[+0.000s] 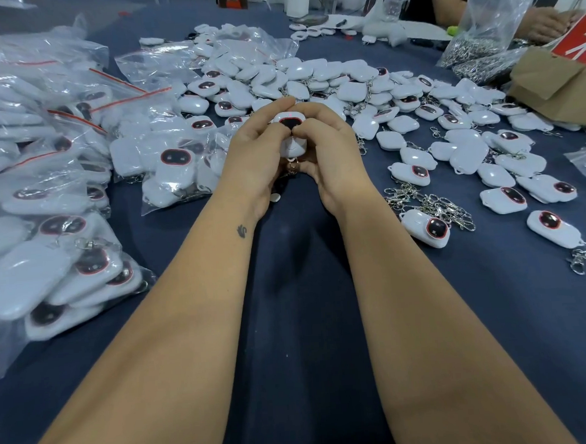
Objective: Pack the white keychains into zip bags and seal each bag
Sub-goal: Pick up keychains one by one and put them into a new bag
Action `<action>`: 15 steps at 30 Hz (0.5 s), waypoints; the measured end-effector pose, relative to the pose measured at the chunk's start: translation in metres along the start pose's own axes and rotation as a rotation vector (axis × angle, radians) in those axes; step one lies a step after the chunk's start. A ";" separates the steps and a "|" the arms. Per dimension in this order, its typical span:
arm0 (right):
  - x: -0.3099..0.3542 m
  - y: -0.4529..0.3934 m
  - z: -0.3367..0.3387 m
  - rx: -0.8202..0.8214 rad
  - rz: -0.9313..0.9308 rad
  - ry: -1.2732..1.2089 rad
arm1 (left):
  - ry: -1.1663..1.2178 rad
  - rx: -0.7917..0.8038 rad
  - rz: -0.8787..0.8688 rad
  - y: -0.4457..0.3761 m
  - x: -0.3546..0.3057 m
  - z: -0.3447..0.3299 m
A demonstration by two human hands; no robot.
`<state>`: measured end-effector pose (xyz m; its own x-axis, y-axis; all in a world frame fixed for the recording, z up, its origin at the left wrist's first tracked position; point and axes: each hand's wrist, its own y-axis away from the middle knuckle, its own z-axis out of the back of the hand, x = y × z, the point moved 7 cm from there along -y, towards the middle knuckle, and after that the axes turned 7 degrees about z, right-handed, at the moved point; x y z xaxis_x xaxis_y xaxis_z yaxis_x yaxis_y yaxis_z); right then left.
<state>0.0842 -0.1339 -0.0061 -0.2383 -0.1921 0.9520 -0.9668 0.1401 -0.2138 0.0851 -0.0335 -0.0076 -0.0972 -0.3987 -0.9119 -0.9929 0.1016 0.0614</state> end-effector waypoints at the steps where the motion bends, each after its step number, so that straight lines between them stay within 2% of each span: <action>1: 0.000 0.000 0.000 -0.001 0.001 -0.003 | -0.006 0.000 -0.003 0.000 0.000 0.000; 12: -0.002 0.001 -0.005 0.049 -0.003 0.020 | 0.034 -0.058 0.004 0.000 -0.001 0.002; 15: 0.000 0.000 0.000 -0.011 -0.011 -0.054 | -0.092 -0.063 -0.071 0.003 -0.006 -0.001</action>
<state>0.0843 -0.1337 -0.0059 -0.2322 -0.2457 0.9411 -0.9685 0.1479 -0.2003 0.0826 -0.0318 -0.0011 -0.0228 -0.3171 -0.9481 -0.9997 0.0177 0.0181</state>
